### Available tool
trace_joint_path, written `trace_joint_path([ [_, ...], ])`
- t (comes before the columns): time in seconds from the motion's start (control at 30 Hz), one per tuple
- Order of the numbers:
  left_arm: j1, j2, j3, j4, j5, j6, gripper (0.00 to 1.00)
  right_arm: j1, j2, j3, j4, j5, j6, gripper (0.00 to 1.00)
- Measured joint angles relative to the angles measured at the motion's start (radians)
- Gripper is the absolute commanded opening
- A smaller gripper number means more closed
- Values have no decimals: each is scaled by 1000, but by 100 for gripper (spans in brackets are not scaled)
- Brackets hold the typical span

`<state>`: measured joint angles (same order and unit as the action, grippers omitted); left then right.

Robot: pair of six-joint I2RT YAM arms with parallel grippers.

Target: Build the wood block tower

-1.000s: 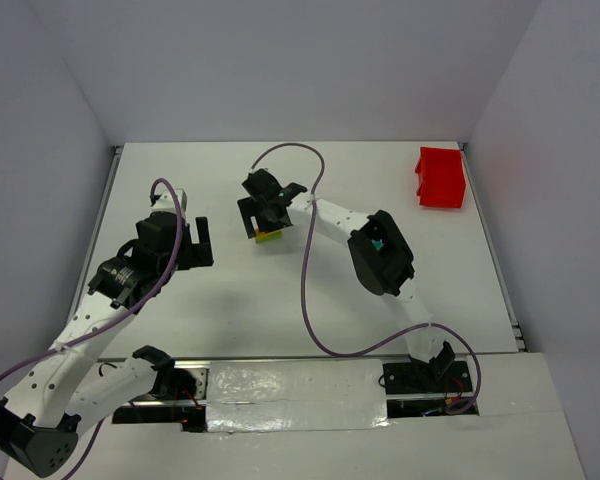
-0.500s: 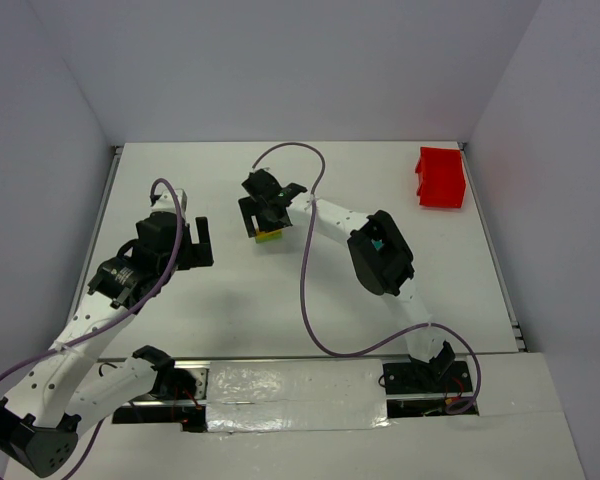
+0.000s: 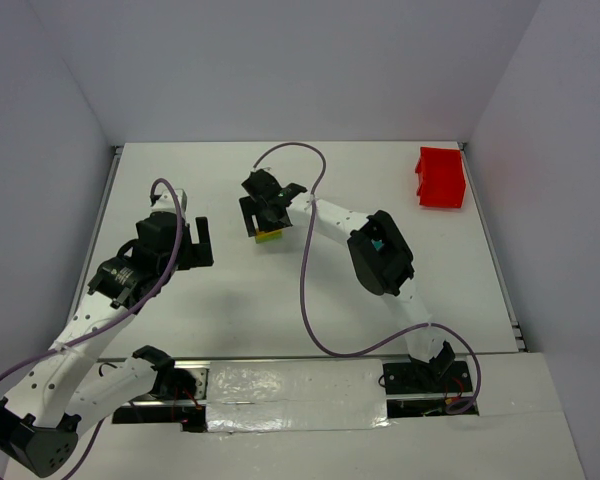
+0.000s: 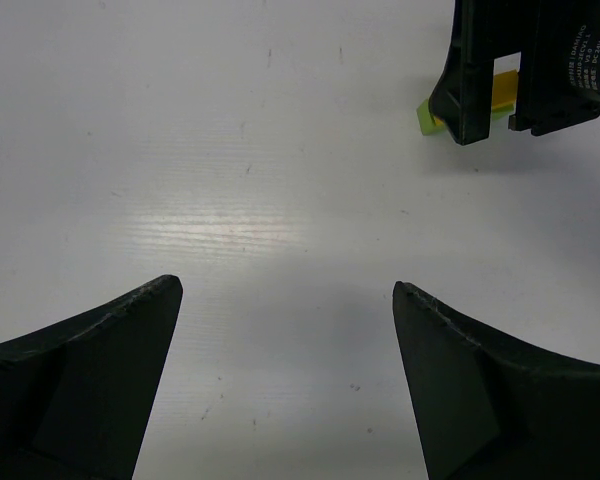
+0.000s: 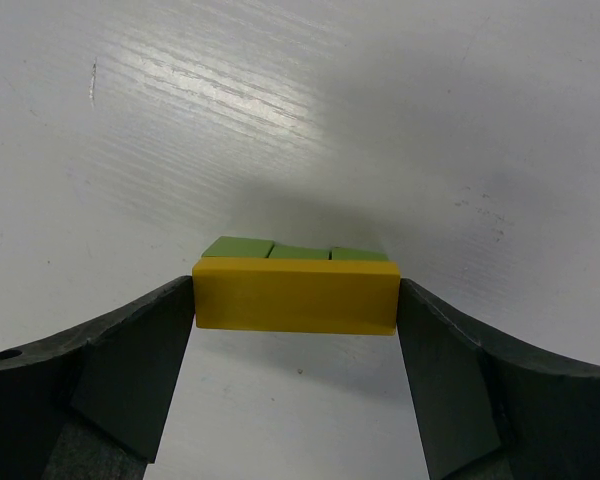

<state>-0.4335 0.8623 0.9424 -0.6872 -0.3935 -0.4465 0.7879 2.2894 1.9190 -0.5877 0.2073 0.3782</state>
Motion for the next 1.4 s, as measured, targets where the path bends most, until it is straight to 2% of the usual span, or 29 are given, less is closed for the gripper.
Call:
trace_joint_path([
  [0.37,0,0,0,0,0,0,99,7,0,0,0,3,18,87],
  [0.57,0,0,0,0,0,0,99,11,0,0,0,7,22,91],
  [1.2,0,0,0,0,0,0,99,11,0,0,-2,30,30,87],
  [1.4,0,0,0,0,0,0,99,11,0,0,-2,32,34,93],
])
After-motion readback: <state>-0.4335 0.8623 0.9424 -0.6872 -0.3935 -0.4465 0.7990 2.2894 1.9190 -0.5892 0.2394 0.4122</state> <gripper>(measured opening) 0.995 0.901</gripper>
